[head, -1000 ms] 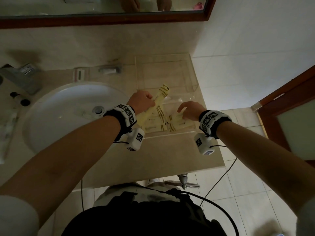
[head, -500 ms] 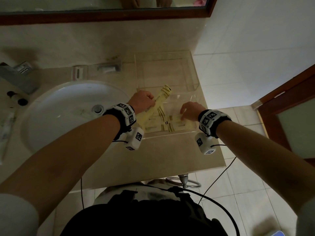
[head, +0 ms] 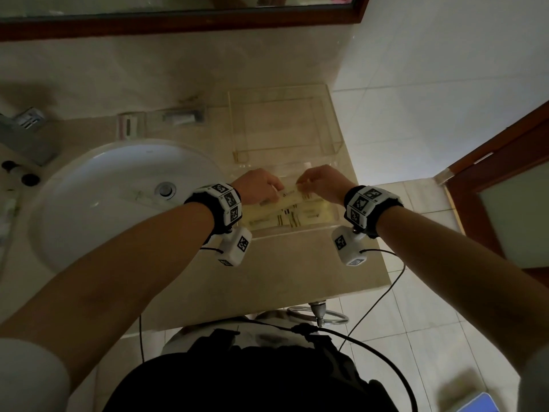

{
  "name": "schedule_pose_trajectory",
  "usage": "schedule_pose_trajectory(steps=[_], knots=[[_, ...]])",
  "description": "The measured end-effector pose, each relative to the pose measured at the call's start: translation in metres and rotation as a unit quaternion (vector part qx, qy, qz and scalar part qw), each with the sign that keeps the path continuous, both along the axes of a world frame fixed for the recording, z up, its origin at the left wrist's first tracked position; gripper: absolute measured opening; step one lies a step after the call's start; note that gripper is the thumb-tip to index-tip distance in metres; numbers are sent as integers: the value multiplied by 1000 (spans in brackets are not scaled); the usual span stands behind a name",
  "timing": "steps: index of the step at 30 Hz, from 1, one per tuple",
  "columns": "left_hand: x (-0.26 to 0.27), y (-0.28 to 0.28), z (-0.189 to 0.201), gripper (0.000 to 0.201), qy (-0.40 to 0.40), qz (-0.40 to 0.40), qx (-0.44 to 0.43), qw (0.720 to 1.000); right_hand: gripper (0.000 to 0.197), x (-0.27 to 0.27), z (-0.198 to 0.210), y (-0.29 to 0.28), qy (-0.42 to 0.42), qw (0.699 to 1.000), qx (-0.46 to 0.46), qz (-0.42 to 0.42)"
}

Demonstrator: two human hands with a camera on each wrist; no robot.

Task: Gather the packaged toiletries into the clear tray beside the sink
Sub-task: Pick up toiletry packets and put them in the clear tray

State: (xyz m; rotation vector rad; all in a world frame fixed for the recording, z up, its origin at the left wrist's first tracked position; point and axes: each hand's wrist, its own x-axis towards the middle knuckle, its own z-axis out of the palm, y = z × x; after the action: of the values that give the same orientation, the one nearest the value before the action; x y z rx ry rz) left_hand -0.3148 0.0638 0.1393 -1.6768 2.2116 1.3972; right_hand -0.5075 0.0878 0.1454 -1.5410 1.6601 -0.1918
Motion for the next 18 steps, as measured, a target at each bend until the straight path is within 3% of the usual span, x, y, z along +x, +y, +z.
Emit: schedule_pose_trajectory(steps=[18], knots=[[-5,19,-14,28,-93,-123,-42,987,9,-3,-17,7,118,986,53,106]])
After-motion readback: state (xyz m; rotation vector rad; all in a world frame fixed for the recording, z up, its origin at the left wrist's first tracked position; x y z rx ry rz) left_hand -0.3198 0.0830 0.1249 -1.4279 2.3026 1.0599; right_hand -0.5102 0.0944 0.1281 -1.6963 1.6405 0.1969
